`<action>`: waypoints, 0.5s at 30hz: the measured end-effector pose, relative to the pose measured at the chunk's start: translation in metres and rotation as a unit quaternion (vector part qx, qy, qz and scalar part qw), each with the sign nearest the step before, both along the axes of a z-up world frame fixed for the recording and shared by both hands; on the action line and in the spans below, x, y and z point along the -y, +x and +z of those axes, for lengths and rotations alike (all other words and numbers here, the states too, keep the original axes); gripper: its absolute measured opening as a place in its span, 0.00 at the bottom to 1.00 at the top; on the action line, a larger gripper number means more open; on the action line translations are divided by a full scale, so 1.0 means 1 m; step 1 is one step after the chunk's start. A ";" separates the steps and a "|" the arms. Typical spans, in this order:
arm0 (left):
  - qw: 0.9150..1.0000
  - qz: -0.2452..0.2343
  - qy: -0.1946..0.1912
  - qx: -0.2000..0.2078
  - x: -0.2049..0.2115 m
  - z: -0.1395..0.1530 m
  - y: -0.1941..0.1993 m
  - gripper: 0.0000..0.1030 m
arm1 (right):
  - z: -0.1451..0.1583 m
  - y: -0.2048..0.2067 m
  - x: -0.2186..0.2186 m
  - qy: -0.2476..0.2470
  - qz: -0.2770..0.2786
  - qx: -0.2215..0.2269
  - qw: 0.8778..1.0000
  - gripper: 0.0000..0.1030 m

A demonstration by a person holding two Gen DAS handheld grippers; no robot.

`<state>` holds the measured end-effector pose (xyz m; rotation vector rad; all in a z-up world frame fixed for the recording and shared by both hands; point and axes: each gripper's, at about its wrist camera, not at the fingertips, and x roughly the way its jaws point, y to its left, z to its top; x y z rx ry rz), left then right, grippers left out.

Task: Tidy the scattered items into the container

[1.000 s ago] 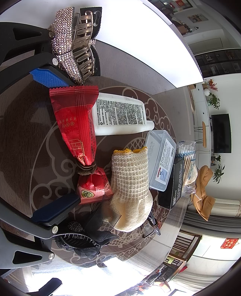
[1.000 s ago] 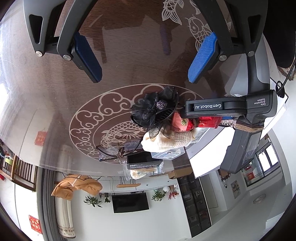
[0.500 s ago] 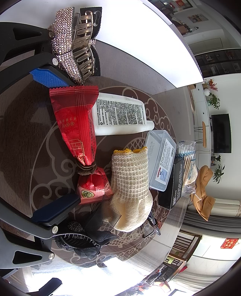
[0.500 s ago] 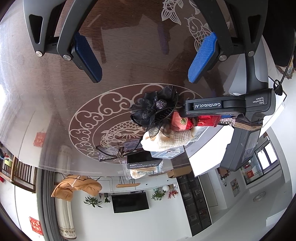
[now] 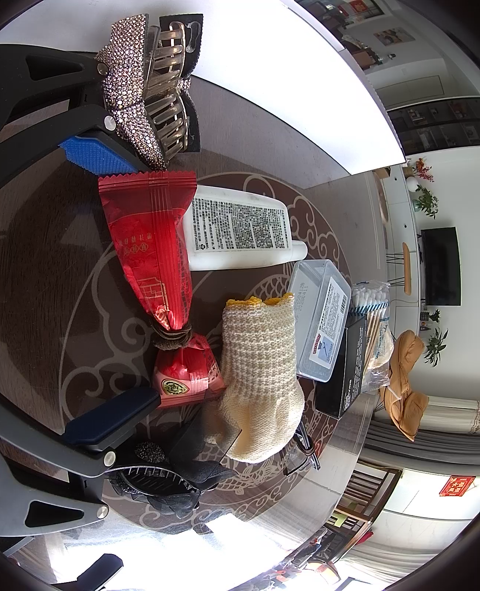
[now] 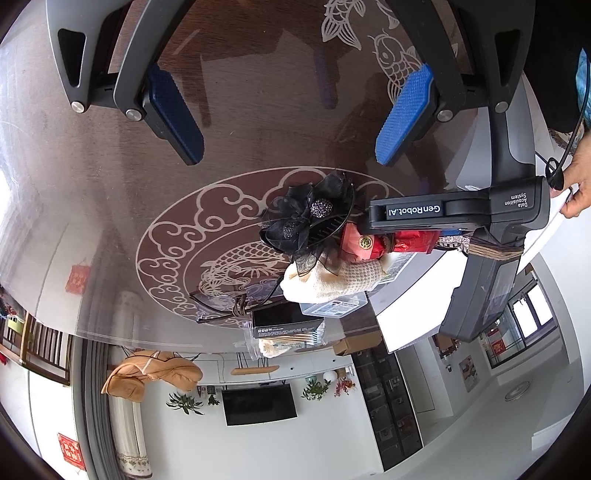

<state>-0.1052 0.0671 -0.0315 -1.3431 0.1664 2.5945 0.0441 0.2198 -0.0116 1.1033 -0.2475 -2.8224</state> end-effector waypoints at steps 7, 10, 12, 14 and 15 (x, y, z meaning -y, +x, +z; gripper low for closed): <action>1.000 0.000 0.000 0.000 0.000 0.000 0.000 1.00 | 0.000 0.001 -0.005 -0.014 -0.003 -0.006 1.000 0.92; 1.000 0.000 0.000 0.000 0.000 0.000 0.000 1.00 | 0.000 0.001 -0.006 -0.022 -0.002 -0.008 1.000 0.92; 1.000 0.000 0.000 0.000 0.000 0.000 0.000 1.00 | 0.000 0.001 -0.007 -0.026 -0.001 -0.009 1.000 0.92; 1.000 0.000 0.000 0.000 0.000 0.000 0.000 1.00 | 0.000 0.001 -0.007 -0.025 -0.002 -0.009 1.000 0.92; 1.000 0.000 0.000 0.000 0.000 0.000 0.000 1.00 | 0.000 0.001 -0.007 -0.025 -0.002 -0.010 1.000 0.92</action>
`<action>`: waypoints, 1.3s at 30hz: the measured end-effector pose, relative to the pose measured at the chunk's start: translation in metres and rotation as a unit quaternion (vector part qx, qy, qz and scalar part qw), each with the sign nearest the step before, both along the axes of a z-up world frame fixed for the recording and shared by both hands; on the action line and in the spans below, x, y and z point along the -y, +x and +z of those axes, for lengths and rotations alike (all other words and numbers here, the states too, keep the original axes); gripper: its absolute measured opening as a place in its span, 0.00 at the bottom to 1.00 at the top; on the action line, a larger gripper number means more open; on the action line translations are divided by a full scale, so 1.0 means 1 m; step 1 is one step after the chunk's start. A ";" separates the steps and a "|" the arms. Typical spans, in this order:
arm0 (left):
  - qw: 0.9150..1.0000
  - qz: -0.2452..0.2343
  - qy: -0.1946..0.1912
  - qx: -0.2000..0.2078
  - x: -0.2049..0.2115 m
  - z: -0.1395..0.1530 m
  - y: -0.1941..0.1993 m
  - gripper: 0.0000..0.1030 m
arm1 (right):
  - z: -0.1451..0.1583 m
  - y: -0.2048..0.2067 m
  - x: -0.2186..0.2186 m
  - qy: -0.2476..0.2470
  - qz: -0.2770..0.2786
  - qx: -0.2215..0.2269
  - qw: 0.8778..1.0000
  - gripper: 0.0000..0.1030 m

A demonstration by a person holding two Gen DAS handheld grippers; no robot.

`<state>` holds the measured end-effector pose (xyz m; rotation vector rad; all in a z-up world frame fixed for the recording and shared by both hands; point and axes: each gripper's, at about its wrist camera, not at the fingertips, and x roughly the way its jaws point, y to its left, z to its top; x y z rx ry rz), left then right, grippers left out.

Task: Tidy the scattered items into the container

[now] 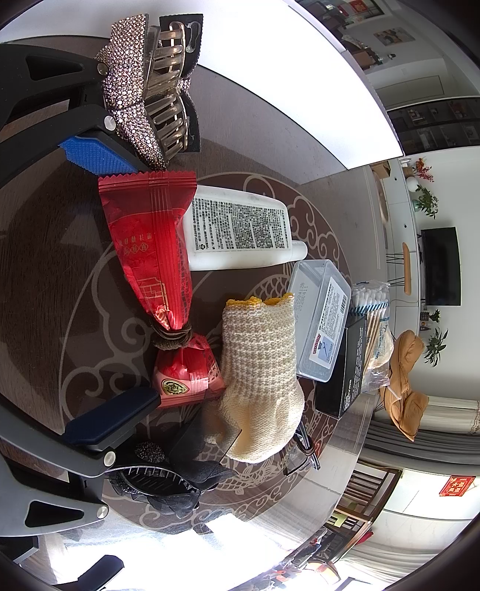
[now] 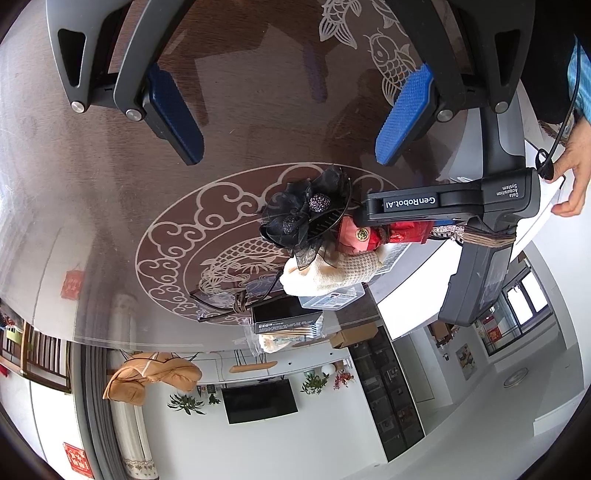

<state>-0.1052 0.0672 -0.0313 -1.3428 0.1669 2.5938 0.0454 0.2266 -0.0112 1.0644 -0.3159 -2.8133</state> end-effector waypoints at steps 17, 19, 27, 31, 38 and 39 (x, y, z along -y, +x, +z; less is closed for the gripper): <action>1.000 -0.010 -0.004 0.017 0.001 0.001 0.001 1.00 | -0.001 -0.001 -0.003 -0.007 -0.006 0.004 1.000 0.92; 1.000 0.004 0.005 0.013 0.009 0.004 0.014 1.00 | -0.002 -0.002 -0.003 -0.013 -0.005 0.006 1.000 0.92; 0.990 0.024 0.033 -0.134 0.068 0.041 0.104 1.00 | -0.007 -0.025 0.003 -0.018 0.003 0.051 0.999 0.92; 0.990 0.051 0.063 -0.116 0.091 0.040 0.089 1.00 | -0.007 -0.061 0.021 0.000 0.008 0.062 0.998 0.93; 0.992 0.056 0.070 -0.092 0.105 0.030 0.079 1.00 | -0.021 -0.099 0.052 0.108 0.011 0.099 0.989 0.93; 0.992 0.057 0.072 -0.087 0.107 0.029 0.079 1.00 | -0.021 -0.099 0.055 0.115 0.015 0.098 0.988 0.91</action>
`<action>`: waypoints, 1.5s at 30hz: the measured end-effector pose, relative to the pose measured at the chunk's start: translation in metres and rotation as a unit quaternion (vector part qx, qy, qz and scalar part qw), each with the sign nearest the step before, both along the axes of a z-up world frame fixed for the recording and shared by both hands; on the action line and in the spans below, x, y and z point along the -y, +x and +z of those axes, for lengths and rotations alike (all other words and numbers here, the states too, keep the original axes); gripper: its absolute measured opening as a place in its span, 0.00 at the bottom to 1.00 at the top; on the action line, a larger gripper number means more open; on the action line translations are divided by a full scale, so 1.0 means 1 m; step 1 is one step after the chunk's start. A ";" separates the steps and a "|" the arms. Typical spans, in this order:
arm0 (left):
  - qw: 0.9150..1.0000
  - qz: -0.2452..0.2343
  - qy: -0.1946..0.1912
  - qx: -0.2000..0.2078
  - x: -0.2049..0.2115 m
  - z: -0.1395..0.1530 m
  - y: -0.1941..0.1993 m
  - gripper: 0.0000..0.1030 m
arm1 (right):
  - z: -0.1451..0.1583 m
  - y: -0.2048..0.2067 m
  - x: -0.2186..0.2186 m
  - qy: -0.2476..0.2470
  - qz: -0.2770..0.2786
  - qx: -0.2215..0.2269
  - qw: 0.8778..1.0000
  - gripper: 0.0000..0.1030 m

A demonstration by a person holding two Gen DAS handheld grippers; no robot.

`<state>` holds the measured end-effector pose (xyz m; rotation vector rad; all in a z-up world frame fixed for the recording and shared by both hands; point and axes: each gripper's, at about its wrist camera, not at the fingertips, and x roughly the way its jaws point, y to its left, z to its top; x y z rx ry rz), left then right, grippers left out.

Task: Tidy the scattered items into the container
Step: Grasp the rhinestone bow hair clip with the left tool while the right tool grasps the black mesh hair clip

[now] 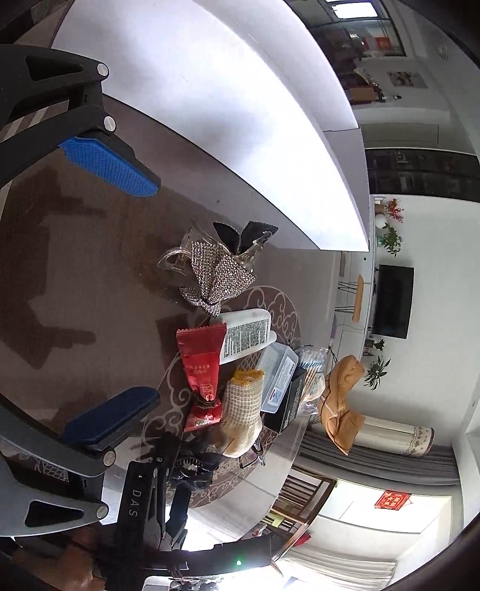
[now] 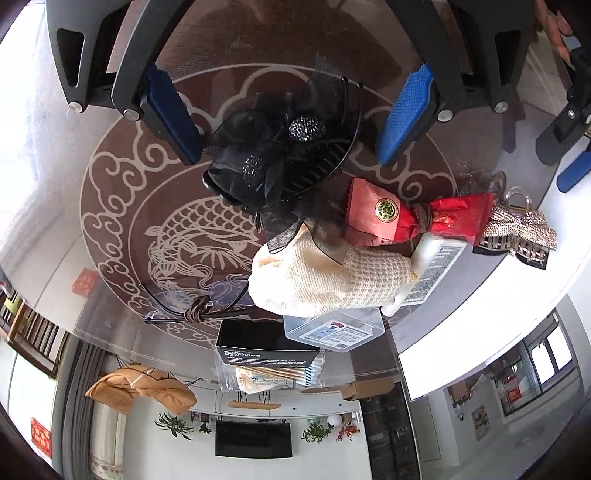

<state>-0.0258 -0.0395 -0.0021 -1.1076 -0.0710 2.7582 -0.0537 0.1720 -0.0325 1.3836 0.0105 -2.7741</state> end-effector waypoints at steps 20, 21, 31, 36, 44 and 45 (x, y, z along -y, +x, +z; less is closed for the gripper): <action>0.973 -0.161 -0.166 -0.025 -0.047 0.051 -0.042 1.00 | 0.010 0.044 -0.054 0.003 -0.020 -0.015 1.000 0.25; 0.971 -0.169 -0.169 -0.011 -0.046 0.047 -0.049 1.00 | 0.010 0.044 -0.054 0.002 -0.020 -0.016 1.000 0.25; 0.972 -0.165 -0.155 0.067 -0.018 0.009 -0.081 1.00 | 0.009 0.044 -0.056 0.004 -0.020 -0.017 1.000 0.25; 0.974 -0.143 -0.161 0.070 -0.013 0.005 -0.091 1.00 | 0.009 0.045 -0.057 0.005 -0.020 -0.017 1.000 0.25; 0.983 -0.122 -0.102 0.094 0.002 0.001 -0.103 1.00 | 0.009 0.044 -0.057 0.007 -0.020 -0.017 1.000 0.25; 0.984 -0.119 -0.097 0.095 0.003 0.001 -0.105 1.00 | 0.009 0.044 -0.057 0.007 -0.020 -0.017 1.000 0.25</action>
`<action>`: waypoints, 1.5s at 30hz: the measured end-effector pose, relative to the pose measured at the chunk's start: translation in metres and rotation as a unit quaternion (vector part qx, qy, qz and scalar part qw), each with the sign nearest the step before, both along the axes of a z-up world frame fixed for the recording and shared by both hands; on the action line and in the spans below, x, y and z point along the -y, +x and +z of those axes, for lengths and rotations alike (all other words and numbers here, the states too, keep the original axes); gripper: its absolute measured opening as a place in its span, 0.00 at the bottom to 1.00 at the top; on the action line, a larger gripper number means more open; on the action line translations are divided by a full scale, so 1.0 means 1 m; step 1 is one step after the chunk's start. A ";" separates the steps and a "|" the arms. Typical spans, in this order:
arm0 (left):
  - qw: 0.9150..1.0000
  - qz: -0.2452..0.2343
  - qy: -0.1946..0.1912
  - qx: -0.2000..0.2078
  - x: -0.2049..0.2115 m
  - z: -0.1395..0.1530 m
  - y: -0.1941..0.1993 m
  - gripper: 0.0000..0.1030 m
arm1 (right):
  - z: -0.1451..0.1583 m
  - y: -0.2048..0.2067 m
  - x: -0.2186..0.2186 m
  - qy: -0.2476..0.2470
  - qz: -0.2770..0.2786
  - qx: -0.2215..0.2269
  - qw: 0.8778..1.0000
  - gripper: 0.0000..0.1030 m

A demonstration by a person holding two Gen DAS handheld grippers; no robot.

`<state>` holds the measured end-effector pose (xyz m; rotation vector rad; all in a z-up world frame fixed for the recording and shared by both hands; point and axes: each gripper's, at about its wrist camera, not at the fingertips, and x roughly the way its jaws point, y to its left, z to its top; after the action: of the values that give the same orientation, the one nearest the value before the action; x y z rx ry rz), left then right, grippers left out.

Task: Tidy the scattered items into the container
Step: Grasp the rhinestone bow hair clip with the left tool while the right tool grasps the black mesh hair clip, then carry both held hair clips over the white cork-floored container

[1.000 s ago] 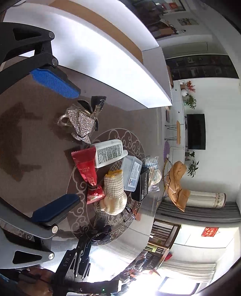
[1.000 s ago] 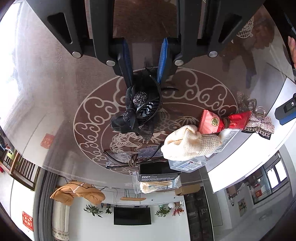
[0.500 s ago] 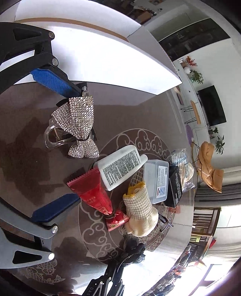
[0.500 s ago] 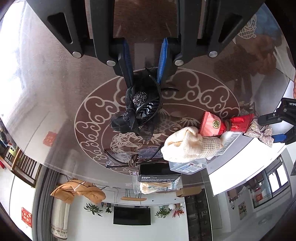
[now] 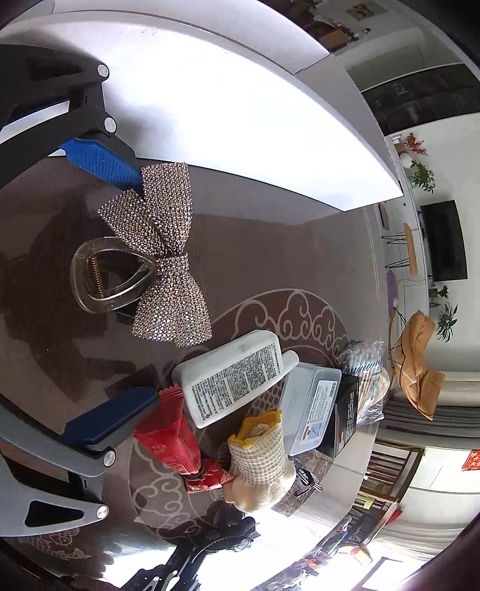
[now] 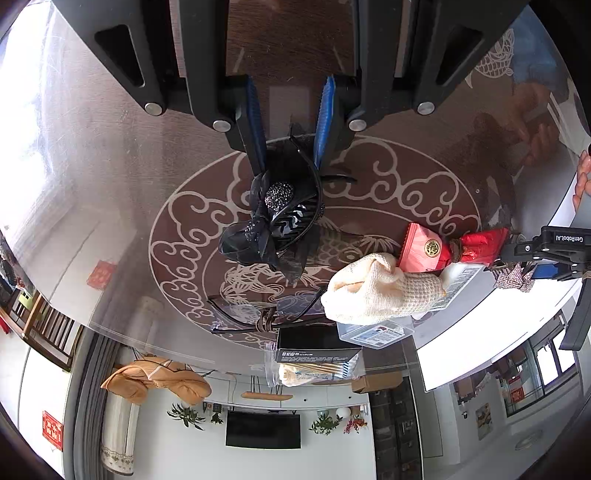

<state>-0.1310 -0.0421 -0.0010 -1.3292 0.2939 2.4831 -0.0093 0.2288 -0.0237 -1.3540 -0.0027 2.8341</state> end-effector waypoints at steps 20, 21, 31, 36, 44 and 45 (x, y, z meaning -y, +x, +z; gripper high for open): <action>0.994 0.010 0.110 0.001 0.002 0.009 0.073 0.70 | 0.003 0.020 -0.035 -0.078 0.012 -0.004 0.997 0.27; 0.994 0.008 0.106 -0.004 0.000 0.008 0.081 0.70 | 0.003 0.022 -0.040 -0.082 0.013 -0.003 0.997 0.32; 0.990 0.062 0.125 -0.007 0.007 -0.014 0.091 0.73 | 0.013 -0.015 -0.026 -0.079 0.002 -0.001 0.997 0.78; 0.993 0.089 0.080 -0.008 -0.001 -0.017 0.093 0.92 | -0.003 -0.046 0.000 -0.010 -0.015 0.016 1.000 0.79; 0.995 0.102 0.017 0.002 -0.022 -0.026 0.087 1.00 | -0.003 -0.051 0.006 0.005 -0.005 0.006 1.000 0.55; 0.994 0.106 0.016 0.003 -0.022 -0.026 0.087 1.00 | -0.003 -0.051 0.005 0.004 -0.003 0.004 1.000 0.43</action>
<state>-0.0440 -0.0197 -0.0267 -1.4220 0.1152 2.6426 -0.0601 0.2241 -0.0264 -1.3610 -0.0088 2.8213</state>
